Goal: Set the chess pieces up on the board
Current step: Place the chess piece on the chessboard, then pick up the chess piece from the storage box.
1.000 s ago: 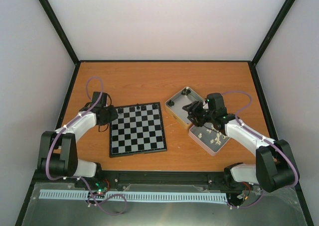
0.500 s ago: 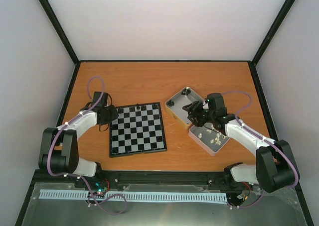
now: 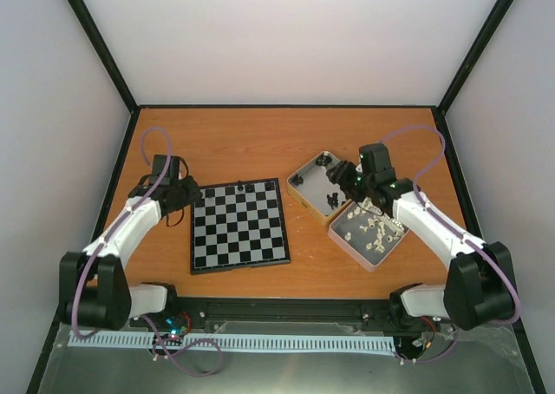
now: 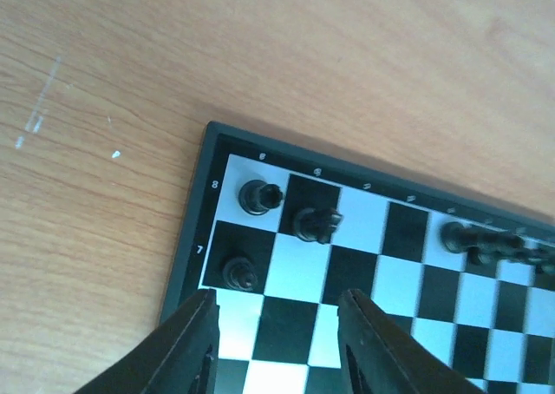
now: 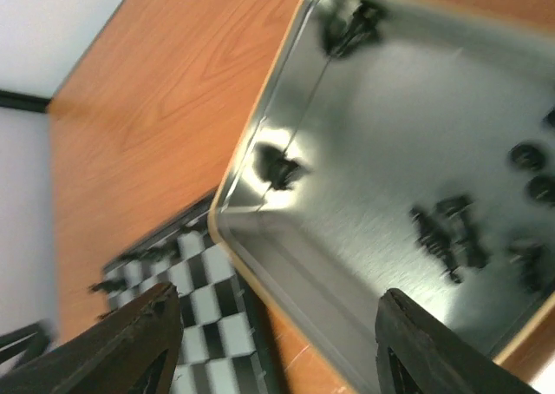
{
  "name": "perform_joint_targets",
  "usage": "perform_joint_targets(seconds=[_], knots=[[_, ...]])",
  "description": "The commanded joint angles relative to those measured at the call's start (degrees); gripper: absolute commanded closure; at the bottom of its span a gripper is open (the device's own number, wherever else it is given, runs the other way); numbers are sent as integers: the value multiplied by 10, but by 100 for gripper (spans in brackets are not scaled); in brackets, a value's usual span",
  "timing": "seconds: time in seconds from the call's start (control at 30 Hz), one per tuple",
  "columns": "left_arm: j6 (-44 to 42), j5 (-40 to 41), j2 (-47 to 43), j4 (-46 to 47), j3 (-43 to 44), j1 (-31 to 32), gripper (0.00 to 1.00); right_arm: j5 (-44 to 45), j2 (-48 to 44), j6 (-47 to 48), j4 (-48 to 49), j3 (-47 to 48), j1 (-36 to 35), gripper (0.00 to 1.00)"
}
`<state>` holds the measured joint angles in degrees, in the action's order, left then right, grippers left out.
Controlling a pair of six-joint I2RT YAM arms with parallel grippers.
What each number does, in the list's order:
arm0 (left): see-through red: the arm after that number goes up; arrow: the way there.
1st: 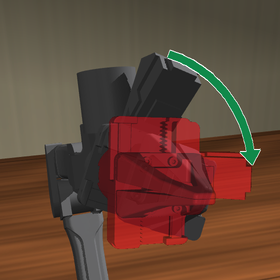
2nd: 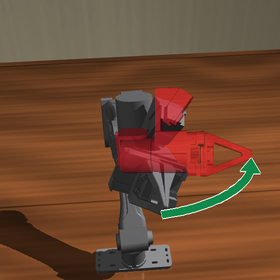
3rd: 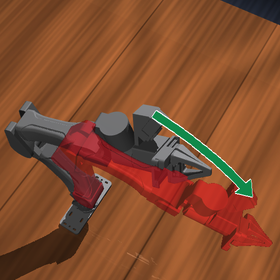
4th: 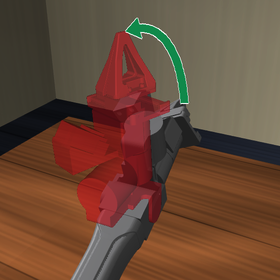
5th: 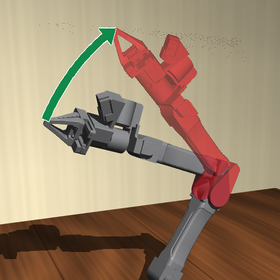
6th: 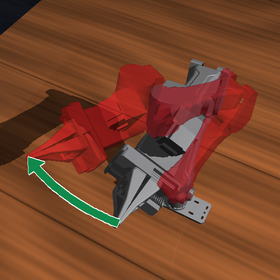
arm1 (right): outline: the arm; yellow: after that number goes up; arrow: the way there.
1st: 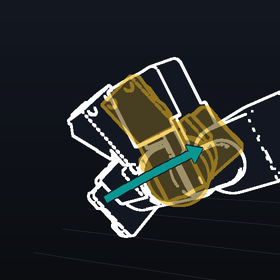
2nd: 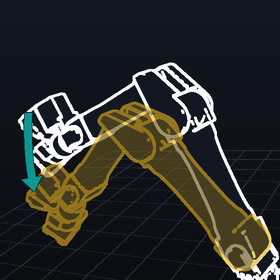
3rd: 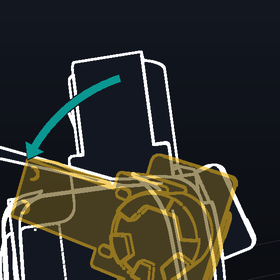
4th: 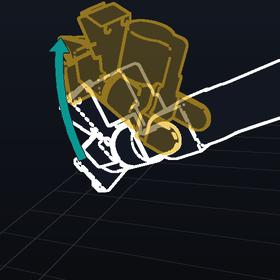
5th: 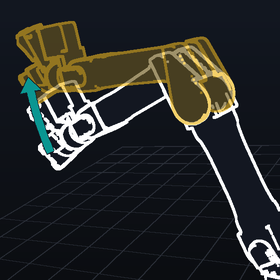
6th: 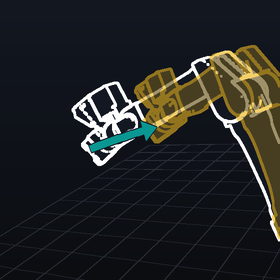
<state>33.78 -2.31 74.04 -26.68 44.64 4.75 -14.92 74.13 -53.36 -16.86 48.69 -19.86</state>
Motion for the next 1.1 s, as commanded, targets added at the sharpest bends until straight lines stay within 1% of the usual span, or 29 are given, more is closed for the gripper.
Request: perform_joint_targets(seconds=[0.0, 0.07, 0.1, 0.2, 0.23, 0.33, 0.37, 0.43, 0.47, 0.67, 0.93, 1.07], knots=[[-1, -8, -88, -43, 38, -5, 57, 136, 56, 134, -87, 52, -2, 40], [-13, -32, -131, -21, 40, -5, 52, 151, 95, 170, -105, 89, -13, 42], [-20, -41, -147, -12, 43, -5, 50, 173, 121, 189, -124, 114, -22, 42], [-34, -55, -174, 1, 49, -5, 49, 209, 211, 239, -190, 195, -43, 45], [-37, -60, -178, 3, 50, -5, 49, 219, 234, 253, -211, 216, -47, 49], [-42, -72, -179, 6, 46, -5, 48, 254, 282, 266, -258, 250, -56, 63], [-43, -75, -179, 7, 44, -5, 49, 261, 291, 266, -266, 252, -58, 65], [-46, -86, -177, 15, 35, -5, 48, 271, 304, 268, -274, 254, -61, 72], [-46, -90, -176, 19, 30, -5, 49, 272, 310, 270, -278, 256, -62, 73], [-52, -102, -166, 30, 17, -5, 49, 264, 348, 282, -284, 266, -64, 69], [-54, -105, -165, 31, 10, -5, 49, 259, 367, 287, -248, 263, -63, 69], [-51, -111, -165, 34, 6, -5, 48, 248, 374, 286, -239, 263, -62, 72]])
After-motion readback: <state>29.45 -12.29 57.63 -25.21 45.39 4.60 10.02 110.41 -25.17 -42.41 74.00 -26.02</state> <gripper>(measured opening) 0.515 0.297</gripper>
